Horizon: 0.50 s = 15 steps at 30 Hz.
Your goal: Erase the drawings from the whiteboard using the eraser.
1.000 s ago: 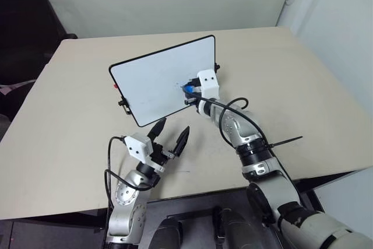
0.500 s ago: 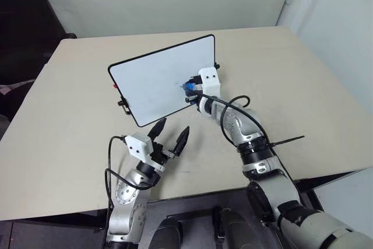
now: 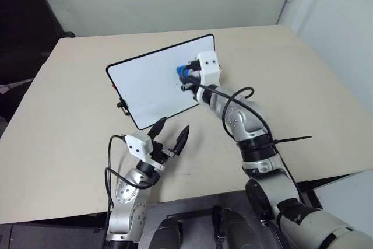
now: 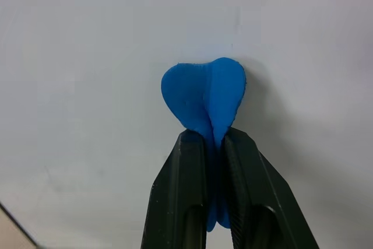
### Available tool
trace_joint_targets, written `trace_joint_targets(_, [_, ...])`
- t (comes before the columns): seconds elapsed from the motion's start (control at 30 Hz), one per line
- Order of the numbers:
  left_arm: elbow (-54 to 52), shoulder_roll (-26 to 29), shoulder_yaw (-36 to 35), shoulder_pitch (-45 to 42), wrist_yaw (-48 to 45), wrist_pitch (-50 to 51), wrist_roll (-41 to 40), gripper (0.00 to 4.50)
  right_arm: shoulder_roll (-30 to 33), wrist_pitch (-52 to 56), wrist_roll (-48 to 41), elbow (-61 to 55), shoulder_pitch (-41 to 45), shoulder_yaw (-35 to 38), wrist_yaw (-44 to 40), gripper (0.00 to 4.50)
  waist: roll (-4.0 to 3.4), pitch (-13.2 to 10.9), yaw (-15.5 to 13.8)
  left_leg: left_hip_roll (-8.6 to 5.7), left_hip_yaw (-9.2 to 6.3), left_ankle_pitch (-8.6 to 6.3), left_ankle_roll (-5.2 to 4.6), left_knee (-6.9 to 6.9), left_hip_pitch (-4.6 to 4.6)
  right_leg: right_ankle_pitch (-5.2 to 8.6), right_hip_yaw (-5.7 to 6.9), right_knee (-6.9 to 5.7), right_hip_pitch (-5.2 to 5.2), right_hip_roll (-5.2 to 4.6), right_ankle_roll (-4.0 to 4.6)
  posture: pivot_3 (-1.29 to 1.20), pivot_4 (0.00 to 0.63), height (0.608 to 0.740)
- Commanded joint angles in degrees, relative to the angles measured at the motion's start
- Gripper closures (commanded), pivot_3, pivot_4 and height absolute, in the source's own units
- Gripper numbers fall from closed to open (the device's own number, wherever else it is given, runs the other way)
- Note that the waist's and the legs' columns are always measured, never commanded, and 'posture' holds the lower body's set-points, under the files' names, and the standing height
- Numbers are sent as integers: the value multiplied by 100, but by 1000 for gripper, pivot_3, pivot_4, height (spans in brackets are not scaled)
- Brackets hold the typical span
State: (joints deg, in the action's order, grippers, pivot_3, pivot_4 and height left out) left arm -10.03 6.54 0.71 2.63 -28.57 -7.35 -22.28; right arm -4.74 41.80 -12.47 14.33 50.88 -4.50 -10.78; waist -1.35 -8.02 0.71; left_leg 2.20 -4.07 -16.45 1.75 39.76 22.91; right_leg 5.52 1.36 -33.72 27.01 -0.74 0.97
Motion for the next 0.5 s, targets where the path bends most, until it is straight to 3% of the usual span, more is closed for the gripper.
trace_joint_targets(0.03, [-124,-3,-32,14,-13,-85,-18,0,-45,-36,161,214,-76,-233,-84,4306,0,0,1,0,1,2,0,2,-2,1,0,-1,0,0,-2,0,150,737])
trace_joint_targets(0.5, [-198,27,-59,70,-7,-74,-41,0,5,137,271,269,64,-276,-180,4306,0,0,-3,1,0,21,6,5,0,0,0,-8,-1,0,-7,0,150,737])
